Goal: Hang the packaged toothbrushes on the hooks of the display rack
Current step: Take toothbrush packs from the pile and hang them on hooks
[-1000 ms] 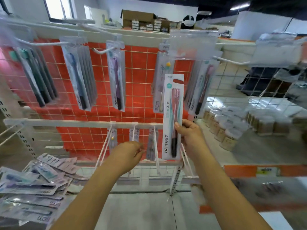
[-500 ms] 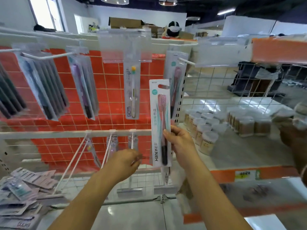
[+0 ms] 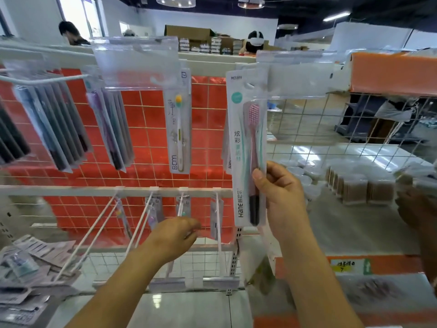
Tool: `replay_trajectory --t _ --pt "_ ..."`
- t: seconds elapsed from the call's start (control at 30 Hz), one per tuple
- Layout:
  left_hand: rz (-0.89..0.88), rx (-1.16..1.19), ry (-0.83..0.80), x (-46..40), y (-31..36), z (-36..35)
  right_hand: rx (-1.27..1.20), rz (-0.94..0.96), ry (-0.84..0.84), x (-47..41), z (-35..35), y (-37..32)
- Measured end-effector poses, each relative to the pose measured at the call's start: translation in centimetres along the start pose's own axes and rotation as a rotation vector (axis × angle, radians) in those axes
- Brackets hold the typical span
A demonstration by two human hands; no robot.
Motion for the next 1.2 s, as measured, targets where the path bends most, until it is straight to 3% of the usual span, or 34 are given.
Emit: replay_trajectory --t 0.43,0.7,1.2 --pt "0.012 0.059 -0.002 -0.2 0.3 -1.9 -0.195 -0.009 0.101 0.8 0.1 1.9" --pt "0.017 0.059 -0.007 -0.6 -0.2 -2.0 -0.124 -0.064 0.226 -1.7 1.1 3.8" --pt "0.001 0.059 0.008 -1.2 0.7 -1.0 0.087 -0.144 0.257 -10.2 0.2 6.9"
Point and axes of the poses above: each hand's wrist, its own x-axis away from the middle knuckle, its own z-axis out of the back of the hand, y = z × x, the point moved 5 cm from there along -x, towards the middle knuckle, and after that the axes turned 6 degrees about z, right-handed, at the moved point
